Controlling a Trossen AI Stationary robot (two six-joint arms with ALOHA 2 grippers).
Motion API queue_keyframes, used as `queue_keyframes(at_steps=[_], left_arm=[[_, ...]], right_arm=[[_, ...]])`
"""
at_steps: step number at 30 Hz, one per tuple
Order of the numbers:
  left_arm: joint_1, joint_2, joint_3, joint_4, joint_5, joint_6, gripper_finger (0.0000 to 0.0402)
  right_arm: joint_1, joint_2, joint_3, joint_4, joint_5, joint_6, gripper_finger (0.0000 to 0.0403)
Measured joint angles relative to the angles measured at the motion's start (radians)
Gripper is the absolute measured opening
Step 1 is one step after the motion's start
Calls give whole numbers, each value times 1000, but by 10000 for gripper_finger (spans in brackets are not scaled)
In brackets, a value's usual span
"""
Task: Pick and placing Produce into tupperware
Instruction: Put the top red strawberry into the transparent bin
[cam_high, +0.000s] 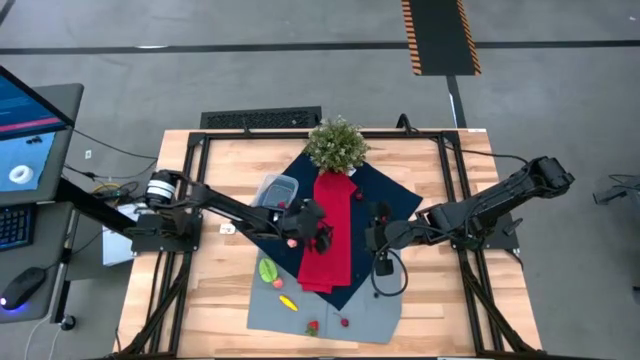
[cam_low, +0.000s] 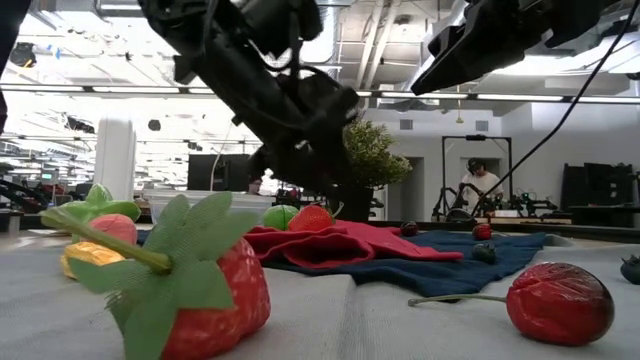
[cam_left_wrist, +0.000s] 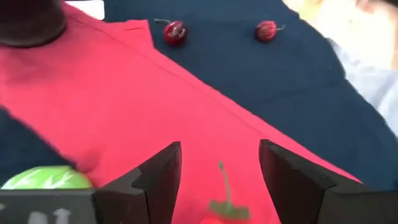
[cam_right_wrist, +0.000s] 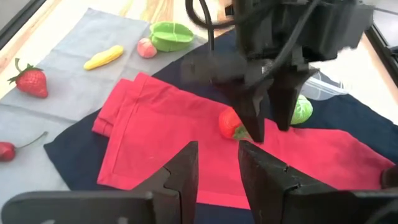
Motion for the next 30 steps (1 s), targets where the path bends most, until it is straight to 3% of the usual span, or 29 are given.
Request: queue_keyframes(at_steps=[11, 25, 30], left_arm=[[11, 23, 41, -120, -1, -73, 203], [16, 23, 40, -115, 67, -99, 203], [22, 40, 39, -119, 94, -100, 183]], right_arm=[[6, 0, 0, -1, 1, 0, 138], [6, 0, 0, 0, 1, 0, 138], [6, 0, 0, 0, 1, 0, 138]])
